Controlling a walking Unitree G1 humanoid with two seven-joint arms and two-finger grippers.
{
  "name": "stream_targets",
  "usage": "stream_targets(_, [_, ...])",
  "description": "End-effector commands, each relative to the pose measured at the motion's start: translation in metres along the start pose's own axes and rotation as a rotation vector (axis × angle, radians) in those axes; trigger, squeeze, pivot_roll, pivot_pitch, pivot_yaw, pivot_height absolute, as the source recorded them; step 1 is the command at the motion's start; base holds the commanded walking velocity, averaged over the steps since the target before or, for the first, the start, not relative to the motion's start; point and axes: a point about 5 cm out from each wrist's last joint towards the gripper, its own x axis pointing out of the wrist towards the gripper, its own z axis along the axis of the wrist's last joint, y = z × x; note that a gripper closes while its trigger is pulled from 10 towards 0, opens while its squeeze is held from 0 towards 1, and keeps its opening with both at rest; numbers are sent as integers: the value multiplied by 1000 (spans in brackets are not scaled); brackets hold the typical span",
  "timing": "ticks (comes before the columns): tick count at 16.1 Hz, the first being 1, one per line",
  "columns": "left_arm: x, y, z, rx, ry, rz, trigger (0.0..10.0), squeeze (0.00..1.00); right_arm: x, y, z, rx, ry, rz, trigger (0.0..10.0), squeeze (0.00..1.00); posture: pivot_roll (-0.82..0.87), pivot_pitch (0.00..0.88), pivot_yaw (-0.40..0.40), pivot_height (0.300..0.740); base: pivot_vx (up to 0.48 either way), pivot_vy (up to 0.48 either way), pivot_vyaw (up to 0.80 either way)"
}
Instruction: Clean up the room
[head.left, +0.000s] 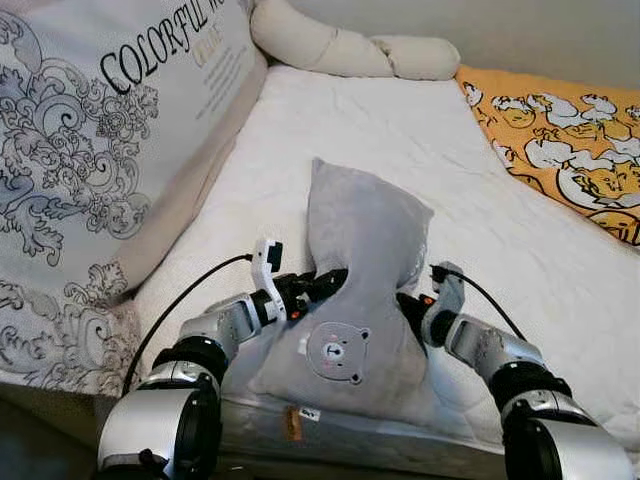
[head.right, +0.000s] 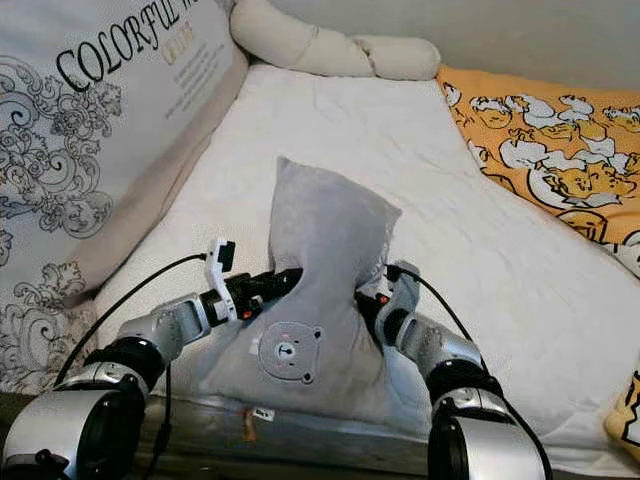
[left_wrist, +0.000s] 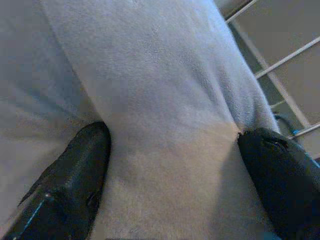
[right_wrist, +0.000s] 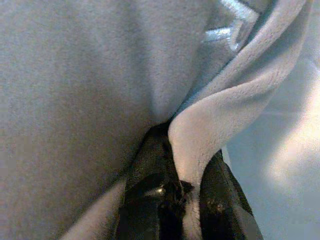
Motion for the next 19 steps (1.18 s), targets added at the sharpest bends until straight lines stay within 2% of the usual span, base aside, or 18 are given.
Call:
stream_targets(1, [15,-15,-5,-16,22,-111,10000,1000,13,26,2,-21,12,103,0,0,7,0,-75,740,0,0,0])
stream_targets(2, [14,-16,-5,-16,28,-133,10000,1000,15,30,4,-25,6,114,0,0,10,0,-74,740,0,0,0])
stream_targets(3, [14,-16,-6,-5,36,-140,7725,1000,17,35,7,-26,-5,127,0,0,15,0,-71,740,0,0,0])
stream_targets(4, [13,-17,-5,12,43,-147,0,1000,20,42,11,-27,-24,145,0,0,18,0,-69,740,0,0,0])
stream_targets(5, [14,-19,-2,17,40,-169,0,996,21,46,14,-26,-40,159,0,0,20,0,-65,740,0,0,0])
stream_targets(6, [14,-24,6,34,26,-212,0,8,24,56,22,-20,-81,185,0,0,22,0,-58,740,0,0,0])
stream_targets(8, [15,-26,12,47,16,-217,0,0,25,62,28,-16,-109,201,0,0,24,0,-55,740,0,0,0])
stream_targets(10, [16,-30,29,14,-64,-248,0,0,28,76,35,-64,-137,239,0,0,25,0,-45,740,0,0,0])
stream_targets(12, [16,-31,32,30,-65,-248,0,0,28,81,41,-85,-168,244,0,0,26,0,-40,740,0,0,0])
stream_targets(14, [17,-35,44,101,-85,-222,0,0,26,95,61,-48,-259,293,0,0,24,0,-26,740,0,0,0])
stream_targets(15, [17,-37,53,148,-106,-199,0,0,25,100,65,-51,-277,316,0,0,29,0,-25,740,0,0,0])
stream_targets(16, [16,-36,65,216,-142,-115,0,0,25,106,66,-60,-293,332,0,0,30,0,-17,740,0,0,0])
stream_targets(19, [10,-36,73,284,-158,-73,0,0,24,110,68,-52,-329,334,0,0,34,0,-12,740,0,0,0])
